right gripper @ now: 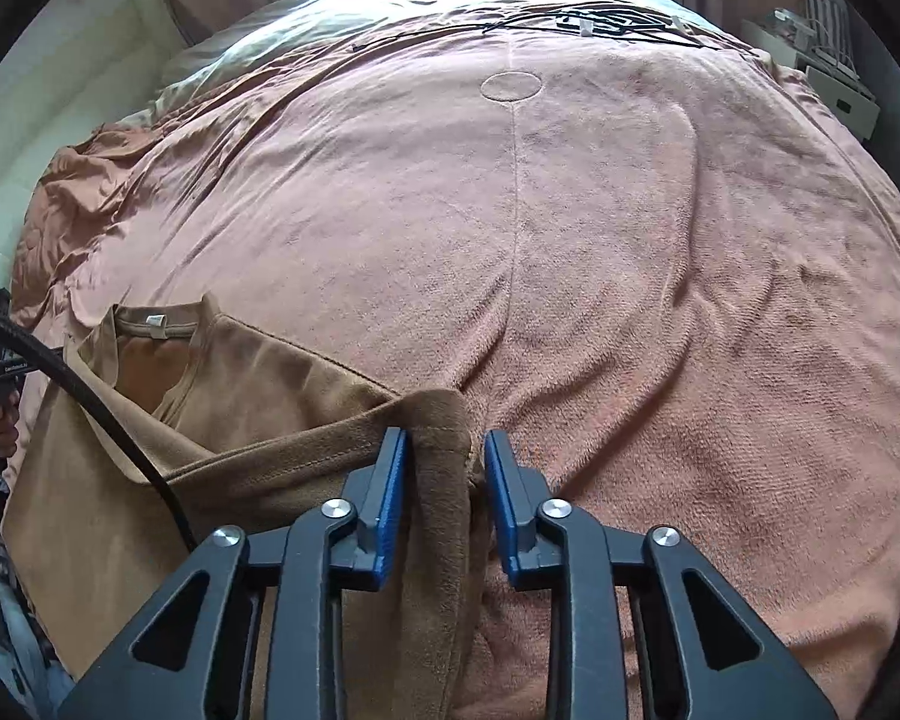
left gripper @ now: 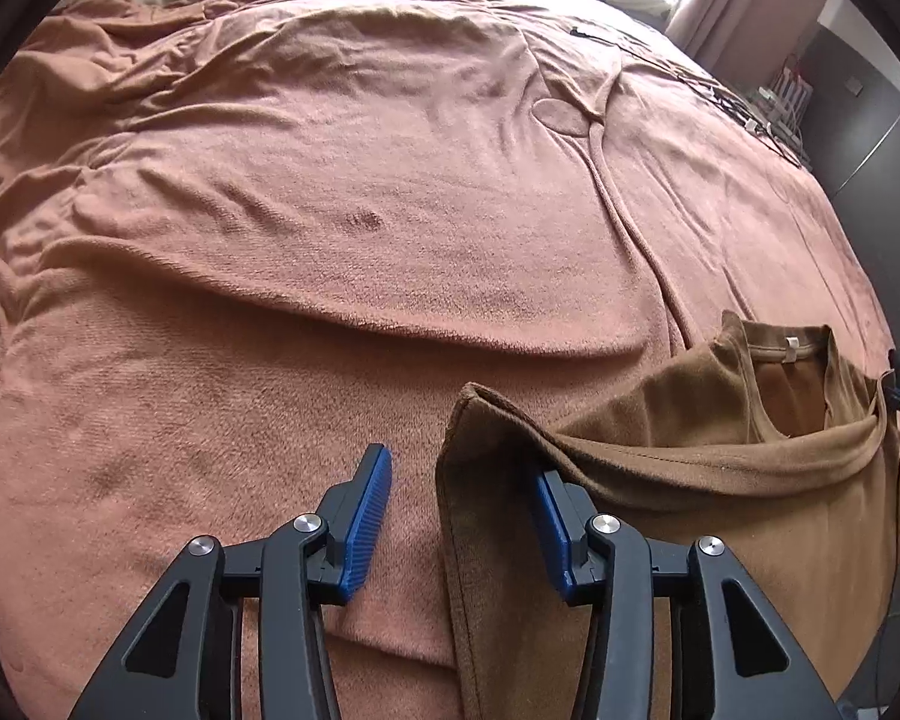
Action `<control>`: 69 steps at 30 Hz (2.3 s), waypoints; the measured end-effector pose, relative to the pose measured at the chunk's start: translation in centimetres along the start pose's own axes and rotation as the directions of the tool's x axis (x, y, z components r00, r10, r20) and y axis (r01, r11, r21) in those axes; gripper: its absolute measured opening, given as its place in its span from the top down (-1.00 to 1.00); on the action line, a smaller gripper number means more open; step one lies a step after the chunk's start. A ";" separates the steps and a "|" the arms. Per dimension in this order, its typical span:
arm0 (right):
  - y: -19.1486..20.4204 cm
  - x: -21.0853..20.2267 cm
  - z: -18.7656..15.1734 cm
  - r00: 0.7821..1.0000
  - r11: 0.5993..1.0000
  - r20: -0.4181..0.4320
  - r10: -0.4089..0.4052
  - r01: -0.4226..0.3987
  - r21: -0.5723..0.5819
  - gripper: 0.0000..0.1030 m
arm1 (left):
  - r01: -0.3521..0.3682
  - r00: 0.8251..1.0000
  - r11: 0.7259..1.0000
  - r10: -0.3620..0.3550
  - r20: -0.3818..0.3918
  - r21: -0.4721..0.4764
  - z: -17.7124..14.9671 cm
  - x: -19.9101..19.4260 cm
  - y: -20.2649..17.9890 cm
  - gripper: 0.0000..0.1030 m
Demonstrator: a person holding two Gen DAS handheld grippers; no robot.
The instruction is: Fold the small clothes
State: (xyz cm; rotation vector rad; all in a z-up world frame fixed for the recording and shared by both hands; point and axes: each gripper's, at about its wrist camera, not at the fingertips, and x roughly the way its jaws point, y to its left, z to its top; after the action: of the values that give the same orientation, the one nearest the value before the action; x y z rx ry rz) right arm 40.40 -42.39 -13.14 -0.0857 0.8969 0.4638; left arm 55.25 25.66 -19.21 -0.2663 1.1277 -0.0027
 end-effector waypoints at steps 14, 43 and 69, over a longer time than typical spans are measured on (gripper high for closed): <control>0.2 -3.8 -1.1 0.994 1.000 0.105 -0.011 0.009 0.022 0.83 | 0.083 0.994 0.994 -0.079 0.071 -0.067 0.8 -1.8 0.7 0.85; 0.6 1.5 4.0 0.984 0.985 0.056 -0.170 0.168 0.037 0.96 | -0.069 0.989 0.995 0.078 0.129 -0.069 4.4 -1.8 -0.1 0.87; 2.4 -2.4 0.2 0.995 0.994 0.014 -0.100 0.100 -0.031 0.39 | -0.065 0.992 0.998 0.067 0.103 -0.027 0.4 -4.4 -3.0 0.30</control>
State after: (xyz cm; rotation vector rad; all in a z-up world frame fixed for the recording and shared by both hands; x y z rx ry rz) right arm 38.24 -41.04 -10.88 -0.1563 0.8692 0.3851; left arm 54.07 23.42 -14.50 -0.2473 1.0331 0.0824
